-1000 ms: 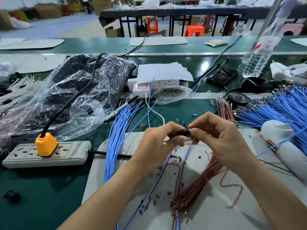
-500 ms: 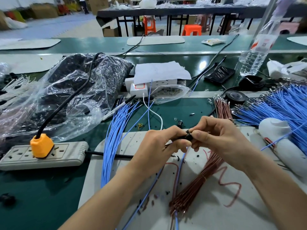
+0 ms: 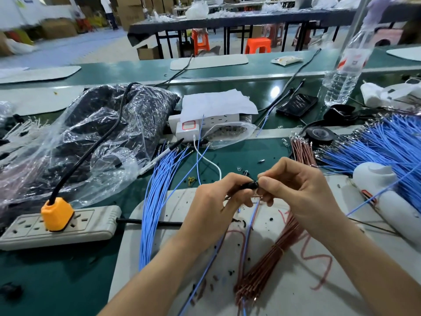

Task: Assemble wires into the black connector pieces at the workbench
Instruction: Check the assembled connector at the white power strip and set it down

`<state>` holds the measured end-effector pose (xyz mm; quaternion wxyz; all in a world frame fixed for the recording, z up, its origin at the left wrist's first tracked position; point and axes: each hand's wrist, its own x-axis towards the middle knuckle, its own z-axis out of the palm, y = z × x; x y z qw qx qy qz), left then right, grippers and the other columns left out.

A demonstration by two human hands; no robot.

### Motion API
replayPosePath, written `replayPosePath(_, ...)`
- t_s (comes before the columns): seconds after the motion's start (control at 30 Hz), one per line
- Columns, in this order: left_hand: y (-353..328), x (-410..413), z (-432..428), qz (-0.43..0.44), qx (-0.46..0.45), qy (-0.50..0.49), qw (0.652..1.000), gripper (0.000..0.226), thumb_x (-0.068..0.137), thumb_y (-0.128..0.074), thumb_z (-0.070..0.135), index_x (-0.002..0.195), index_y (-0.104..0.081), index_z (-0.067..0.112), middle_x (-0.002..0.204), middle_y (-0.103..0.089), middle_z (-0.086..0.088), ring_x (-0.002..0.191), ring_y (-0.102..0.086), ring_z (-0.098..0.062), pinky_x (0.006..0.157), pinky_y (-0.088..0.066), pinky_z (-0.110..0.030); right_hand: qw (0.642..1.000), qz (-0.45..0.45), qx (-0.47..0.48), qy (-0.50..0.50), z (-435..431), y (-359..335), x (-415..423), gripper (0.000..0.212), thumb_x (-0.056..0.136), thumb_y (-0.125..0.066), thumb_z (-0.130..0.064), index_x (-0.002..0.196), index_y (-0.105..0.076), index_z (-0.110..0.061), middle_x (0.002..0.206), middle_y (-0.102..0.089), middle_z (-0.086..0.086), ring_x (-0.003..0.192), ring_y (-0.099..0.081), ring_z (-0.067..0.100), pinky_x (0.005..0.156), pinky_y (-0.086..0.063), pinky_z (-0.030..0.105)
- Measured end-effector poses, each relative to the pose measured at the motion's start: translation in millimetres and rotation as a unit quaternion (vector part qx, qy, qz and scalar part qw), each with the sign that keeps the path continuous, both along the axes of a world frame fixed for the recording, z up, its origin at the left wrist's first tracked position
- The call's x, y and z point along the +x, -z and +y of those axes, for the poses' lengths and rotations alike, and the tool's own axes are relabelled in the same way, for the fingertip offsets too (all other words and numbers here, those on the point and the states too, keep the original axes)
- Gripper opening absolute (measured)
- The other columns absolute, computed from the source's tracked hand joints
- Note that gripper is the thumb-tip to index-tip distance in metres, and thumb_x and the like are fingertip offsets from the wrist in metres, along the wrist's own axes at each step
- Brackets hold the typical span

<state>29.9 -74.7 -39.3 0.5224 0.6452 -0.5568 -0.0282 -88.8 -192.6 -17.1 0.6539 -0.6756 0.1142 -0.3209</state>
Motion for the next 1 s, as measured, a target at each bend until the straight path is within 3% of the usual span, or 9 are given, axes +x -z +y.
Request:
replayPosePath(0.1, -1, 0, 0, -0.023, 0.000, -0.007, 1.000, 0.021, 0.094, -0.052, 0.032, 0.101, -0.062, 0.015, 0.079, -0.067, 0.010, 0.064, -0.062, 0.002, 0.063, -0.043, -0.008, 1.000, -0.001, 0.000, 0.012, -1, 2, 0, 0.015, 0.079, -0.066, 0.005, 0.070, -0.063, -0.007, 0.057, -0.065, 0.007, 0.051, -0.058, 0.014, 0.050, -0.049, 0.021)
replayPosePath(0.3, -3, -4, 3, -0.058, -0.011, -0.052, 0.997, 0.027, 0.093, -0.050, 0.032, 0.093, -0.065, 0.010, 0.056, -0.059, 0.007, 0.050, -0.053, -0.007, 0.053, -0.043, -0.021, 0.998, -0.018, 0.067, 0.006, -2, 2, 2, 0.026, 0.081, -0.061, 0.007, 0.066, -0.064, -0.014, 0.057, -0.061, 0.006, 0.050, -0.054, 0.014, 0.049, -0.046, 0.020)
replayPosePath(0.37, -3, -3, 4, -0.050, -0.027, -0.069, 0.996, 0.027, 0.094, -0.049, 0.029, 0.092, -0.065, 0.008, 0.055, -0.052, 0.013, 0.048, -0.049, -0.007, 0.051, -0.040, -0.017, 0.993, -0.044, 0.100, 0.045, -13, -1, -2, 0.029, 0.085, -0.056, 0.008, 0.068, -0.062, -0.015, 0.058, -0.060, 0.004, 0.053, -0.053, 0.013, 0.052, -0.046, 0.019)
replayPosePath(0.47, -3, -2, 4, -0.013, -0.025, -0.053, 0.998, 0.016, 0.094, -0.053, 0.017, 0.098, -0.062, 0.005, 0.066, -0.062, 0.009, 0.058, -0.055, -0.002, 0.059, -0.040, -0.009, 0.991, -0.047, 0.092, 0.090, -23, -3, -6, 0.022, 0.088, -0.056, 0.004, 0.075, -0.063, -0.013, 0.059, -0.058, 0.003, 0.056, -0.053, 0.013, 0.054, -0.047, 0.020)
replayPosePath(0.57, -2, -6, 2, 0.024, 0.009, -0.003, 1.000, 0.013, 0.093, -0.051, 0.009, 0.105, -0.057, 0.010, 0.088, -0.071, 0.005, 0.079, -0.064, -0.002, 0.075, -0.045, -0.011, 0.998, -0.029, 0.036, 0.051, -11, 0, -2, 0.007, 0.078, -0.066, -0.015, 0.078, -0.071, -0.019, 0.062, -0.063, 0.005, 0.057, -0.057, 0.014, 0.058, -0.050, 0.021)
replayPosePath(0.67, -3, -5, 3, 0.040, 0.011, 0.005, 0.999, 0.020, 0.093, -0.047, 0.006, 0.105, -0.050, 0.021, 0.102, -0.069, 0.008, 0.095, -0.063, 0.000, 0.083, -0.044, -0.012, 0.999, -0.040, 0.016, 0.024, 0, 1, 1, 0.013, 0.073, -0.071, -0.013, 0.084, -0.074, -0.020, 0.068, -0.069, 0.005, 0.059, -0.063, 0.013, 0.063, -0.053, 0.020)
replayPosePath(0.73, -6, -2, 3, 0.039, 0.002, 0.005, 0.999, 0.021, 0.094, -0.045, 0.001, 0.104, -0.049, 0.019, 0.108, -0.065, 0.012, 0.094, -0.061, 0.005, 0.081, -0.040, -0.004, 0.998, -0.053, 0.023, 0.019, 2, 0, 1, 0.019, 0.076, -0.070, -0.003, 0.085, -0.074, -0.019, 0.069, -0.070, 0.006, 0.061, -0.065, 0.014, 0.063, -0.053, 0.020)
replayPosePath(0.83, -7, -1, 4, 0.024, -0.013, 0.010, 1.000, 0.027, 0.094, -0.043, -0.007, 0.105, -0.044, 0.018, 0.122, -0.061, 0.001, 0.082, -0.054, -0.002, 0.070, -0.036, 0.003, 0.997, -0.063, 0.047, 0.018, 5, -3, -1, 0.009, 0.075, -0.068, -0.015, 0.083, -0.073, -0.014, 0.068, -0.070, 0.012, 0.060, -0.065, 0.018, 0.061, -0.053, 0.022)
replayPosePath(1.0, -3, 0, 3, 0.052, 0.000, 0.034, 0.998, 0.024, 0.098, -0.039, 0.007, 0.106, -0.044, 0.029, 0.135, -0.055, 0.006, 0.120, -0.054, -0.001, 0.094, -0.042, -0.014, 0.997, -0.071, 0.020, 0.031, 11, -7, -2, 0.014, 0.074, -0.068, -0.017, 0.082, -0.069, -0.006, 0.063, -0.068, 0.009, 0.054, -0.064, 0.017, 0.055, -0.052, 0.022)
